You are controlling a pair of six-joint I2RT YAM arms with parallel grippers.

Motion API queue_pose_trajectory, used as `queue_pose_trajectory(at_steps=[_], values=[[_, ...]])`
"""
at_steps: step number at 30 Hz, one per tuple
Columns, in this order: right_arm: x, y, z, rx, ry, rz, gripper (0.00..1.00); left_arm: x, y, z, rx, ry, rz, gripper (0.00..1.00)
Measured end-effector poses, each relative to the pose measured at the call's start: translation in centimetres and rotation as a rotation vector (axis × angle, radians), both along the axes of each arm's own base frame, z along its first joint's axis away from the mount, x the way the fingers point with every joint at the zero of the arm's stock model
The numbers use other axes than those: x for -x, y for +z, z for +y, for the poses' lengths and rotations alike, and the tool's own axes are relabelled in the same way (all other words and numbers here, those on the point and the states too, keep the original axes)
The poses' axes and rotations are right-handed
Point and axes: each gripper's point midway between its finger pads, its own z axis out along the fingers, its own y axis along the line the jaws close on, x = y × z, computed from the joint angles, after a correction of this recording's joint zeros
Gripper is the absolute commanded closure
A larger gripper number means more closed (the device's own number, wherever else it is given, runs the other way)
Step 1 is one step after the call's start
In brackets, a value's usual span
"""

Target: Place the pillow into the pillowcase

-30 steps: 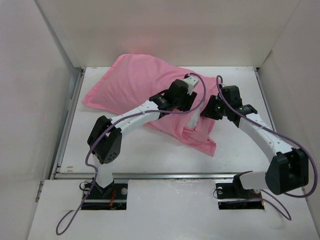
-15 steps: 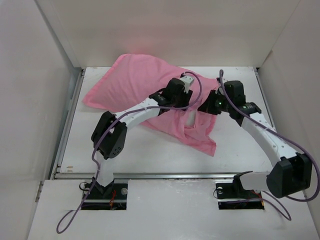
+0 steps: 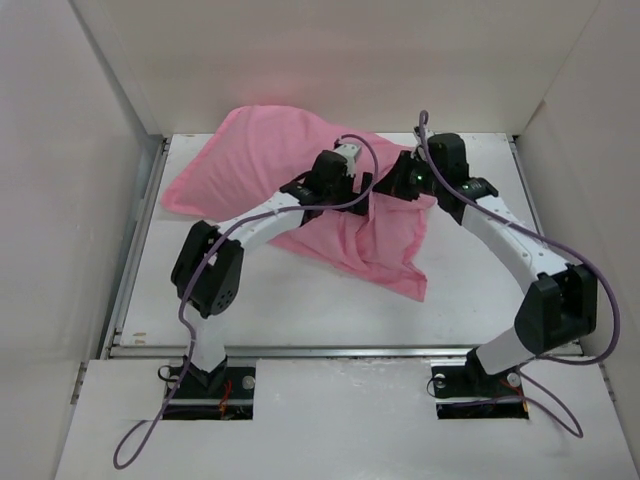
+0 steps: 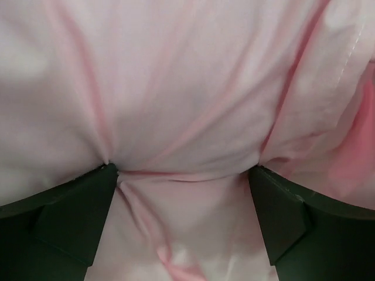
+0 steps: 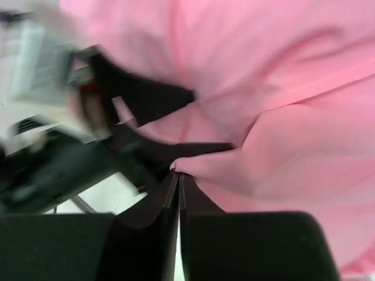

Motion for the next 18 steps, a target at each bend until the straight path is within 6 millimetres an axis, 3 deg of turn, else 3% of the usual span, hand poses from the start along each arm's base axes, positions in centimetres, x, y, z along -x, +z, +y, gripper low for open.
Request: queue_pose_trajectory(at_steps=[3,5,8,9,13,15,18], values=[[-2.0,-0.4,0.6,0.021,-0.023,0.005,0.74,0.0,3.0,3.7,-0.005,0.093,-0.028,0.00],[-3.3,-0.9,0.8,0.039,-0.031,0.007,0.67,0.1,6.4,5.9,0.003,0.164,-0.075,0.00],[-3.5,-1.3,0.3,0.074,-0.048,0.011,0.47,0.0,12.4,10.7,0.037,0.302,-0.174,0.00],[-3.4,-1.1,0.0,0.085,-0.054,0.004,0.26,0.0,14.3,12.3,0.051,0.350,-0.208,0.00],[-2.3,1.1,-1.0,0.117,-0.063,-0.049,0.21,0.5,19.3,17.7,0.080,0.511,-0.309,0.00],[-1.7,2.7,-1.7,0.129,-0.074,-0.083,0.21,1.1,20.3,18.9,0.084,0.548,-0.330,0.00],[-0.8,4.9,-3.0,0.156,-0.114,-0.129,0.21,2.0,20.0,20.2,0.074,0.581,-0.330,0.00]])
